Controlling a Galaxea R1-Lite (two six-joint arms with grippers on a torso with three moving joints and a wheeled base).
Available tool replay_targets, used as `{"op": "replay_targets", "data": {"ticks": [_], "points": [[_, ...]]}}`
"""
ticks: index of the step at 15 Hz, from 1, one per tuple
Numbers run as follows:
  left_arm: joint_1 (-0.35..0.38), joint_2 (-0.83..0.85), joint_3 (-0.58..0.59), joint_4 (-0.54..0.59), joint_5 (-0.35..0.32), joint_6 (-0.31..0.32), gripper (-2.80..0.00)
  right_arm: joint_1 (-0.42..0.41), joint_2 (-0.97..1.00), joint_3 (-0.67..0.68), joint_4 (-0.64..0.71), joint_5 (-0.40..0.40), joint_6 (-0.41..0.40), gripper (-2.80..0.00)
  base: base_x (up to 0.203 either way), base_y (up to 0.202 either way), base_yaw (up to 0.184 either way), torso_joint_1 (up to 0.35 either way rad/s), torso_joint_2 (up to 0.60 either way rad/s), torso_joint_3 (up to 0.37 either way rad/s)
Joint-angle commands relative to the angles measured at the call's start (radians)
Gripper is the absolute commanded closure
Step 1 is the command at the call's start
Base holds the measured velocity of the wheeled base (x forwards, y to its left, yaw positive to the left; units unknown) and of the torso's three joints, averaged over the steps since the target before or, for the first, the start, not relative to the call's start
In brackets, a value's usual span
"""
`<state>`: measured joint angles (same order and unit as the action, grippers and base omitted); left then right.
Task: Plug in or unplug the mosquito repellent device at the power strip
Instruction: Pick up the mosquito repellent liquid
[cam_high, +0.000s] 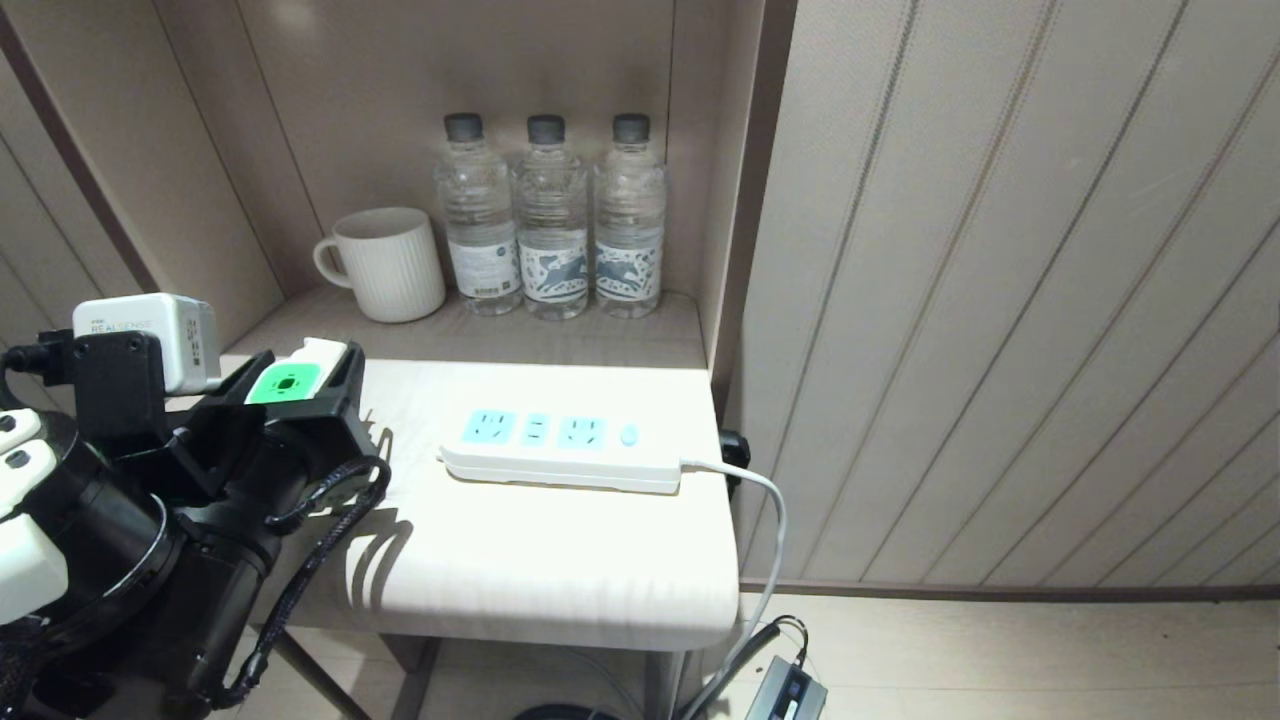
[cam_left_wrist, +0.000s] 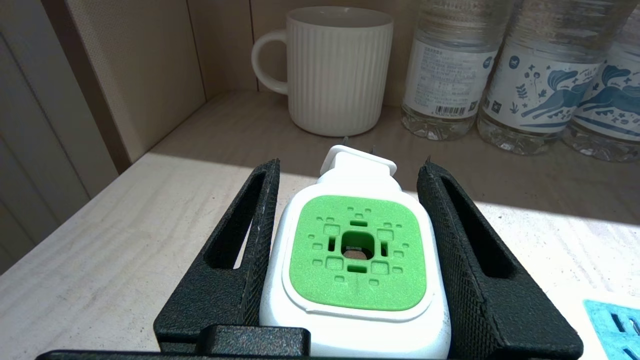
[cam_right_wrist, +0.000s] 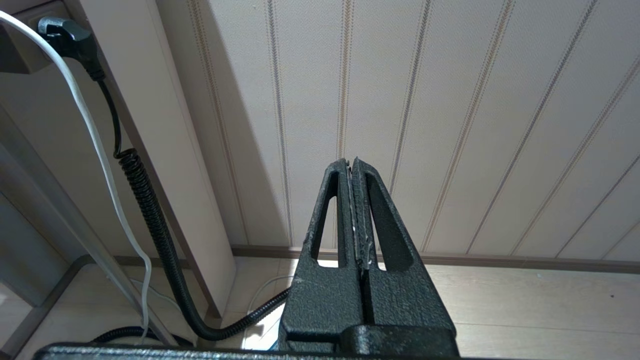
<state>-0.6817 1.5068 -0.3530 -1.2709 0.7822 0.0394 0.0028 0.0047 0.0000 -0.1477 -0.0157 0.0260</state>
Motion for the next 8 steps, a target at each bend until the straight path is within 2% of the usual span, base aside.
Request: {"op": "replay_targets", "data": {"ticks": [1, 8], "points": [[-0.006, 0.001, 0.000, -0.007, 0.005, 0.000, 0.00, 0.000, 0.000, 0.000, -0.001, -0.001, 0.000, 0.00, 0.000, 0.000, 0.000, 0.000, 0.00, 0.000], [-0.013, 0.000, 0.002, -0.007, 0.006, 0.000, 0.00, 0.000, 0.000, 0.000, -0.001, -0.001, 0.000, 0.00, 0.000, 0.000, 0.000, 0.000, 0.00, 0.000]]}}
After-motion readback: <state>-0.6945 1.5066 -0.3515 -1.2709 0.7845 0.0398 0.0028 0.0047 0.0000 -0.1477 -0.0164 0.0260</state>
